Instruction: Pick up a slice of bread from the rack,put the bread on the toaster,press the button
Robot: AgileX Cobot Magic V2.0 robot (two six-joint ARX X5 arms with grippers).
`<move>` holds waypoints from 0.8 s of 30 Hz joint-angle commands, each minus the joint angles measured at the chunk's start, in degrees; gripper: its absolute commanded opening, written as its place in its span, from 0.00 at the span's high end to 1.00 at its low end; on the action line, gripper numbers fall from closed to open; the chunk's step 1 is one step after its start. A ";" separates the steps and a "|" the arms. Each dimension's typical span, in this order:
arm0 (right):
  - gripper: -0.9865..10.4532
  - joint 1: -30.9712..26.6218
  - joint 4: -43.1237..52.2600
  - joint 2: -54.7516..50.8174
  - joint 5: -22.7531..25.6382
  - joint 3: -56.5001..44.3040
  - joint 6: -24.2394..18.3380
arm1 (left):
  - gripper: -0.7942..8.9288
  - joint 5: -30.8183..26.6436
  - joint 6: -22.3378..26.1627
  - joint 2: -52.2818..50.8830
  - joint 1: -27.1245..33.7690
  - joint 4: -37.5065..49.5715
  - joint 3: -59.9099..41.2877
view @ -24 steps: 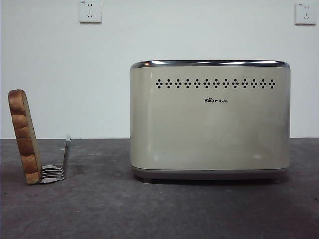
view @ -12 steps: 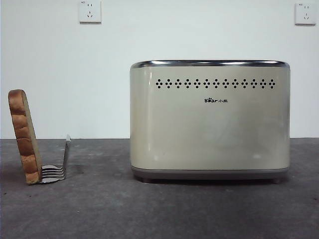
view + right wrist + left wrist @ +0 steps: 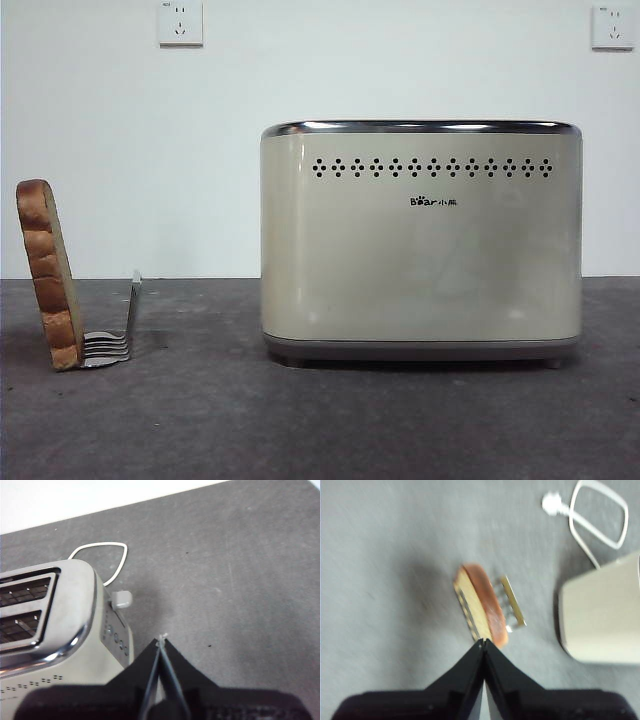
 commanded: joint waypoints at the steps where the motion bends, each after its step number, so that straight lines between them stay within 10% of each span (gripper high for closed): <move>1: 0.91 0.04 0.00 1.55 -0.44 1.95 -0.50 | 0.85 4.13 -2.25 4.70 -0.13 -0.85 1.25; 14: 0.91 0.04 0.04 4.52 -1.05 4.11 -1.99 | 0.38 1.84 -12.37 15.69 -1.75 2.71 2.10; 24: 0.91 0.04 -0.90 5.05 -3.08 4.11 -1.97 | 0.37 -3.48 -14.78 19.65 -5.57 3.80 2.12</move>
